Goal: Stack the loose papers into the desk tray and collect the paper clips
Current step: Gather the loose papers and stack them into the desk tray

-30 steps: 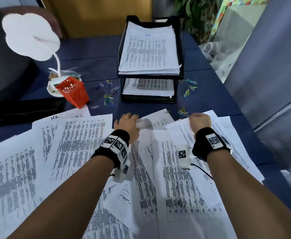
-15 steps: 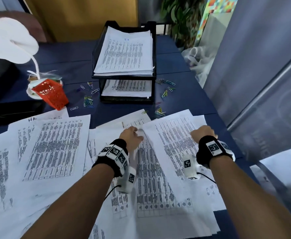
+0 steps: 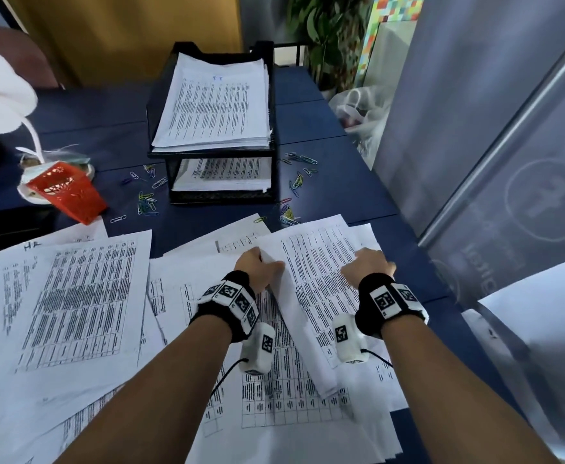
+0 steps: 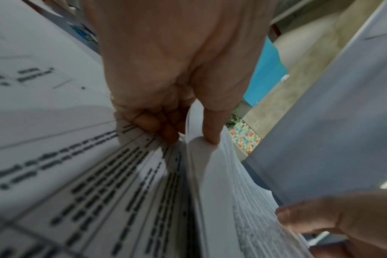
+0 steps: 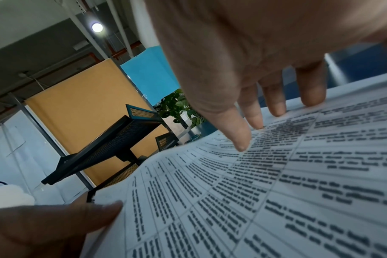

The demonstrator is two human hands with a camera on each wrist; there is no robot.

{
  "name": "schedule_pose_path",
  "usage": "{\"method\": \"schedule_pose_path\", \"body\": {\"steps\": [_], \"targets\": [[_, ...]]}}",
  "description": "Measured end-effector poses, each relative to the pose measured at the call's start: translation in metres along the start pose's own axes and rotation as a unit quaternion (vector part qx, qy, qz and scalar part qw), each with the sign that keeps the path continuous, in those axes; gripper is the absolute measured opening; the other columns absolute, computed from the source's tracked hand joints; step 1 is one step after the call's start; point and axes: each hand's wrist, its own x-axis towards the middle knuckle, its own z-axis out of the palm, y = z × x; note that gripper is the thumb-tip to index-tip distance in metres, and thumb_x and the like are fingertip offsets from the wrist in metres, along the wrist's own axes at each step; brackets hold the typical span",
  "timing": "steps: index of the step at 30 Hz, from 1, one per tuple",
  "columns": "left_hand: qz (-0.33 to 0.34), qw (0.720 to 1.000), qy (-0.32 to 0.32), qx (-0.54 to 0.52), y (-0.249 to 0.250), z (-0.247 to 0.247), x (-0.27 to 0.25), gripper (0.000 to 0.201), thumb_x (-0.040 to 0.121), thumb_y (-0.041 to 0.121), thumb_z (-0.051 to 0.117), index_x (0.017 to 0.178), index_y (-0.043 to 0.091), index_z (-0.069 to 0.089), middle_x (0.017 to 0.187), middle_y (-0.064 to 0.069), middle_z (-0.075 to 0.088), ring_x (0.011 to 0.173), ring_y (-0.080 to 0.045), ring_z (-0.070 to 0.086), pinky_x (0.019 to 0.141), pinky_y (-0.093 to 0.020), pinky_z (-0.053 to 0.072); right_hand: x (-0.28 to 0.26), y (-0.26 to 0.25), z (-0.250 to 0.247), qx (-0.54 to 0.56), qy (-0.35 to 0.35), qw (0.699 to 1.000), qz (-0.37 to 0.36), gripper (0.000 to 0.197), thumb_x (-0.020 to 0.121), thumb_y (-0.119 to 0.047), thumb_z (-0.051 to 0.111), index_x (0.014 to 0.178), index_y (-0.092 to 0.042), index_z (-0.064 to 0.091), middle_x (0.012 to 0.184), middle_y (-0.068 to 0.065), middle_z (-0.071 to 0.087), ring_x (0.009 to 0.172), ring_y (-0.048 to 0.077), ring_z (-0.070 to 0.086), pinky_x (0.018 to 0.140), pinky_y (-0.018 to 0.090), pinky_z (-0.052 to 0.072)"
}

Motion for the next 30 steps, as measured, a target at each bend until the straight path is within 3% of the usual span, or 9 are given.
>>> {"method": "schedule_pose_path", "body": {"steps": [4, 8, 11, 15, 19, 21, 24, 26, 30], "targets": [[0.020, 0.985, -0.016, -0.172, -0.002, 0.000, -0.003, 0.047, 0.077, 0.018, 0.077, 0.113, 0.015, 0.046, 0.109, -0.011, 0.066, 0.093, -0.028, 0.065, 0.085, -0.044, 0.055, -0.003, -0.003, -0.001, -0.001, 0.000, 1.000, 0.017, 0.046, 0.080, -0.022, 0.051, 0.125, -0.020, 0.053, 0.131, 0.006, 0.050, 0.121, 0.027, 0.048, 0.100, 0.041, 0.035], [0.003, 0.969, 0.003, -0.246, -0.009, 0.000, -0.003, 0.057, 0.069, 0.010, 0.081, 0.110, 0.022, 0.042, 0.108, -0.011, 0.065, 0.095, -0.032, 0.066, 0.084, -0.051, 0.055, -0.006, -0.006, -0.002, -0.009, 0.003, 1.000, 0.018, 0.043, 0.082, -0.020, 0.050, 0.124, -0.014, 0.053, 0.129, 0.008, 0.053, 0.116, 0.027, 0.052, 0.097, 0.036, 0.038], [-0.007, 0.983, 0.028, -0.179, -0.014, -0.003, -0.004, 0.064, 0.075, 0.010, 0.074, 0.122, 0.022, 0.031, 0.106, -0.007, 0.061, 0.090, -0.027, 0.062, 0.081, -0.039, 0.056, -0.006, -0.007, -0.001, -0.007, 0.006, 1.000, 0.022, 0.043, 0.083, -0.020, 0.051, 0.125, -0.011, 0.051, 0.128, 0.009, 0.053, 0.115, 0.027, 0.053, 0.096, 0.035, 0.039], [0.022, 0.990, 0.013, -0.141, -0.021, -0.012, -0.005, 0.074, 0.082, -0.007, 0.060, 0.141, 0.015, 0.021, 0.070, -0.003, 0.050, 0.065, -0.018, 0.051, 0.065, -0.032, 0.049, -0.002, -0.006, -0.007, 0.035, 0.002, 0.999, 0.027, 0.056, 0.082, -0.037, 0.061, 0.128, -0.009, 0.047, 0.132, 0.011, 0.052, 0.121, 0.029, 0.050, 0.101, 0.037, 0.041], [0.023, 0.989, -0.006, -0.148, -0.031, -0.035, -0.007, 0.062, 0.079, -0.003, 0.070, 0.123, 0.018, 0.030, 0.086, -0.003, 0.060, 0.079, -0.014, 0.060, 0.066, -0.026, 0.053, -0.001, -0.002, -0.007, 0.144, -0.018, 0.989, -0.028, 0.072, 0.082, -0.053, 0.063, 0.133, -0.007, 0.046, 0.138, 0.011, 0.049, 0.127, 0.029, 0.046, 0.106, 0.039, 0.037], [0.020, 0.986, 0.017, -0.164, -0.031, -0.043, -0.008, 0.053, 0.082, 0.003, 0.070, 0.118, 0.014, 0.032, 0.090, -0.003, 0.059, 0.087, -0.013, 0.058, 0.067, -0.019, 0.047, -0.003, -0.003, -0.001, 0.252, -0.012, 0.966, -0.058, 0.059, 0.084, -0.046, 0.065, 0.123, -0.004, 0.055, 0.123, 0.010, 0.058, 0.114, 0.027, 0.055, 0.100, 0.036, 0.043], [0.011, 0.976, 0.029, -0.216, -0.037, -0.048, -0.007, 0.068, 0.081, 0.008, 0.072, 0.135, 0.006, 0.030, 0.112, -0.008, 0.059, 0.111, -0.024, 0.053, 0.091, -0.029, 0.043, -0.012, -0.009, 0.007, 0.384, 0.003, 0.920, -0.078, 0.025, 0.085, -0.026, 0.068, 0.095, -0.003, 0.062, 0.086, 0.005, 0.061, 0.086, 0.022, 0.056, 0.077, 0.028, 0.044], [0.015, 0.948, 0.040, -0.314, -0.039, -0.050, -0.010, 0.065, 0.080, 0.001, 0.071, 0.134, 0.009, 0.035, 0.109, -0.011, 0.064, 0.103, -0.028, 0.061, 0.093, -0.041, 0.049, -0.017, -0.013, 0.011, 0.424, -0.021, 0.902, -0.082, 0.011, 0.086, -0.014, 0.067, 0.092, -0.006, 0.062, 0.085, 0.006, 0.063, 0.083, 0.021, 0.057, 0.076, 0.027, 0.043], [0.018, 0.925, 0.069, -0.374, -0.039, -0.053, -0.016, 0.046, 0.084, 0.010, 0.069, 0.122, 0.014, 0.044, 0.102, -0.012, 0.066, 0.095, -0.028, 0.063, 0.089, -0.042, 0.051, -0.025, -0.020, 0.009, 0.494, -0.043, 0.864, -0.087, 0.010, 0.092, -0.002, 0.054, 0.100, -0.006, 0.059, 0.094, 0.009, 0.065, 0.089, 0.023, 0.059, 0.078, 0.030, 0.047]]}}
